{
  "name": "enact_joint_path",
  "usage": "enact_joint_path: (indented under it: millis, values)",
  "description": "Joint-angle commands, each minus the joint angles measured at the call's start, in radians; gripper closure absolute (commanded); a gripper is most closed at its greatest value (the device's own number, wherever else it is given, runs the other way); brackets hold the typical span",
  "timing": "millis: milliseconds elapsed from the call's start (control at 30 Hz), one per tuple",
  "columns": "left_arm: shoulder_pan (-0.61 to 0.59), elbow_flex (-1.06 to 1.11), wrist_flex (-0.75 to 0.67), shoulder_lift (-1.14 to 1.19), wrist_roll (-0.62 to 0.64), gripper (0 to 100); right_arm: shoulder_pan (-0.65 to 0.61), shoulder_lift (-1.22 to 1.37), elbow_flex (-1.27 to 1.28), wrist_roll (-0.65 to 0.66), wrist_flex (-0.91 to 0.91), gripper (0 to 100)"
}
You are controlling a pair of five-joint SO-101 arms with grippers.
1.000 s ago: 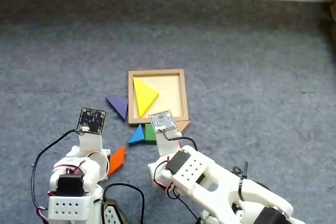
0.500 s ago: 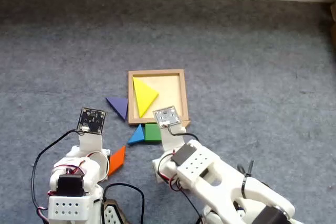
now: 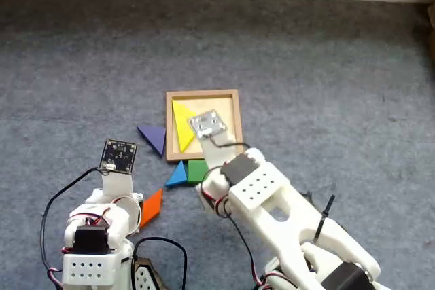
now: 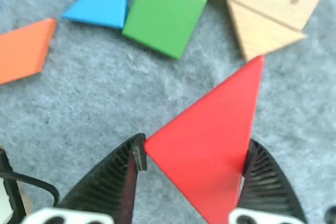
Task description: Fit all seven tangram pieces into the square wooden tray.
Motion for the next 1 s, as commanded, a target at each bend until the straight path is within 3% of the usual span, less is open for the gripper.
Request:
enact_joint_path:
  millis: [0,267,667,967]
  values:
    - [-0.010,0.019,0.006,-0.041,-0.005,99,0.105,0.007,-0.122,0.173,-0.035,81.4]
    - [-0.010,0.019,0.006,-0.041,-0.005,99,0.234,0.237,-0.240,0.548,-0.240,81.4]
    - [-0.010,0.019,0.006,-0.041,-0.005,99,0.311,0.684,-0.677,0.845,-0.305,81.5]
    - [-0.010,0.019,0.006,-0.041,-0.005,99,0.291,0.782,-0.762,1.092,-0.305,81.1]
